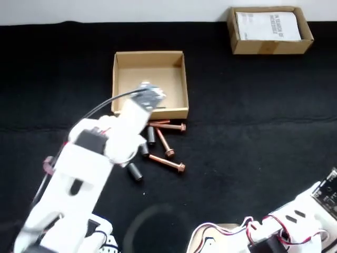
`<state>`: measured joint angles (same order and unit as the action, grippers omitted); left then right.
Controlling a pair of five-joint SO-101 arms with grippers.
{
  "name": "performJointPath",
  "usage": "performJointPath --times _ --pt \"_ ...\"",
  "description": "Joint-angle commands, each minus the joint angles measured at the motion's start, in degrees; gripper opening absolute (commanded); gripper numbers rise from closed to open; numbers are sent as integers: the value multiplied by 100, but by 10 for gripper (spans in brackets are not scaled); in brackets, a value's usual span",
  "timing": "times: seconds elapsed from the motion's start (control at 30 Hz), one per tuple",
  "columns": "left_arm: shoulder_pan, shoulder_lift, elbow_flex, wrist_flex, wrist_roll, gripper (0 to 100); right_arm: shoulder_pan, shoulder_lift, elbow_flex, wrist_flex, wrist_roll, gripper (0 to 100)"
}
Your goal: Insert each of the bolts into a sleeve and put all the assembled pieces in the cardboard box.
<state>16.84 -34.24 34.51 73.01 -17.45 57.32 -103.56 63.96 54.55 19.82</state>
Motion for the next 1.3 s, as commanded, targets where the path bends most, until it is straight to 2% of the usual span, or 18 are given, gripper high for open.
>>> performJointPath --times 0.0,0.23,0.37,0.53,0.67,0.83,1.27 --pt "567 919 -840 413 -668 84 523 -119 497 -558 -44 9" --pt "1499 1710 -1024 589 -2637 84 1182 -145 1279 -1455 97 9" --pt "1868 2035 -1095 545 -3420 84 1376 -145 1815 -2141 387 9" --pt "1895 2985 -1710 545 -4105 92 1473 -145 2519 -2923 800 9" --pt "1798 3925 -2457 545 -4299 139 1429 -145 2949 -3345 1055 9" --pt "1763 4804 -3152 589 -4545 140 1182 -145 3231 -3582 1266 9" --pt "1692 5684 -3292 545 -4862 140 857 -136 3222 -3582 1292 9"
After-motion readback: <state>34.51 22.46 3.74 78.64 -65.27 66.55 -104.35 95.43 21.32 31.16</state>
